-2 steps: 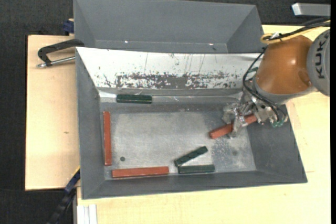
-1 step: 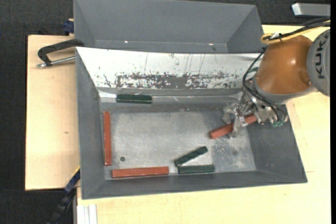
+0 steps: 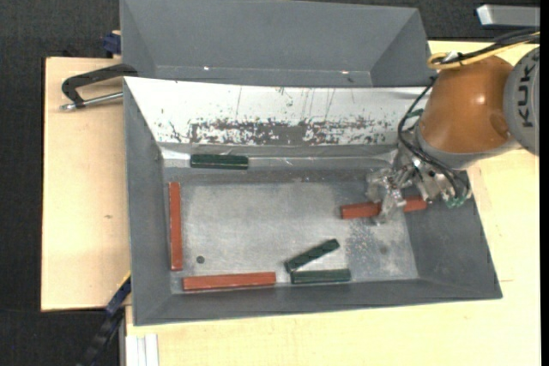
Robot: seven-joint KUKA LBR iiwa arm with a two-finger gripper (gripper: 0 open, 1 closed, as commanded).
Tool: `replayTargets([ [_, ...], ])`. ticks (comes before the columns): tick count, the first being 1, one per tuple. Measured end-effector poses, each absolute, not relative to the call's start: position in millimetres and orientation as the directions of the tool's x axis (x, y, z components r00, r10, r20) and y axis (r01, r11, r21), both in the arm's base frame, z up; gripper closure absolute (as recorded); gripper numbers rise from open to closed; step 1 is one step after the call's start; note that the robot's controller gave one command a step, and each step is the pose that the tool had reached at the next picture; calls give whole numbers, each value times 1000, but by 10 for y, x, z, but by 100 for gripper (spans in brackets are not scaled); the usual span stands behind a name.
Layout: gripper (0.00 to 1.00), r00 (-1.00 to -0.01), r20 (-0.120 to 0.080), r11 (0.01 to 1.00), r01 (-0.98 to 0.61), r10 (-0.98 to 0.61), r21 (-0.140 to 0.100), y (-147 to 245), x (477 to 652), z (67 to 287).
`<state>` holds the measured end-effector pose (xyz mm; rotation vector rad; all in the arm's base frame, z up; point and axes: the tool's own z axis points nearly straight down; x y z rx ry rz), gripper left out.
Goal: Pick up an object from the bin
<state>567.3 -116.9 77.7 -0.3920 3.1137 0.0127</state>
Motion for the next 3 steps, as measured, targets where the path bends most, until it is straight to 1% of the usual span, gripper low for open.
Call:
replayTargets([
  [1,100,-969,-4,969,-248,-248,3,-1177,5675,947],
  [2,100,-969,-5,969,-247,-247,1,-1181,5683,1064],
  [3,100,-969,-1,969,-246,-246,2,-1179,5672,1265],
])
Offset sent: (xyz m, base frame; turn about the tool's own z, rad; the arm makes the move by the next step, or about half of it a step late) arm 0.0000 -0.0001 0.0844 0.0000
